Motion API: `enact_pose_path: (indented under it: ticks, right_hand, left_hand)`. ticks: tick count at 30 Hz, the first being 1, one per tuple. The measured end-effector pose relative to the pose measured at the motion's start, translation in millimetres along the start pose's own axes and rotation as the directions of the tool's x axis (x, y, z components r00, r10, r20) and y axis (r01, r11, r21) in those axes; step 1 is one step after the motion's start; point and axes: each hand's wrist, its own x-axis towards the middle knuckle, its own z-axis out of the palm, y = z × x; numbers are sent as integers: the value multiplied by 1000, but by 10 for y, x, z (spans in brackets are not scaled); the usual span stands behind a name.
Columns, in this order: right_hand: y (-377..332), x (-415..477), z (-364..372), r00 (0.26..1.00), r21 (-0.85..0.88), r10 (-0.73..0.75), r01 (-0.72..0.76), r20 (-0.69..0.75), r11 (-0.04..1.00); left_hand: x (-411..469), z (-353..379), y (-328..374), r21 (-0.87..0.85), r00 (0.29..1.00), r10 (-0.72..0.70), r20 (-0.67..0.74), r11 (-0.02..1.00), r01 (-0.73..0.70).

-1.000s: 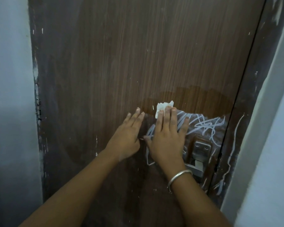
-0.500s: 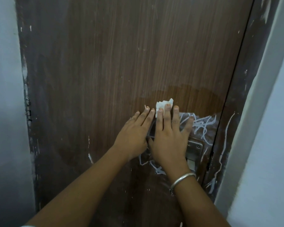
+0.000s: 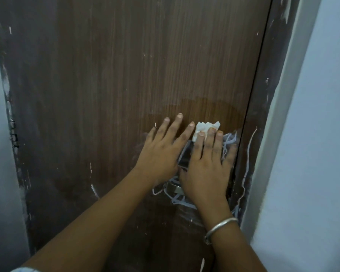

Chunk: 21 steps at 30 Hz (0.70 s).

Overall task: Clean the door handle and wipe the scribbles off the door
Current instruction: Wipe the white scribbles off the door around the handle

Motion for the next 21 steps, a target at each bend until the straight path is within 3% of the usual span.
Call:
enact_pose_path:
  ticks: [2,5,11,16,21]
  right_hand:
    - [144,-51,8,997,-1,75,-75,-12,997]
    - [270,-93,-1,975,38,216,-214,-55,976]
    - [239,-87,21,998,28,60,-60,-10,998]
    - [299,-44,-142,948,59,317,-316,-15,947]
    - [342,215,-307,936,178,351,-343,-11,922]
  left_hand:
    - [48,47,25,50,998,55,36,997,-56]
    - [86,80,46,95,999,24,37,995,-27]
    - [147,9,209,61,1000,23,-7,998,-23]
    - [168,9,347,124,1000,5,-11,992,-3]
    - [188,-43,436,178,999,18,-41,984,-11]
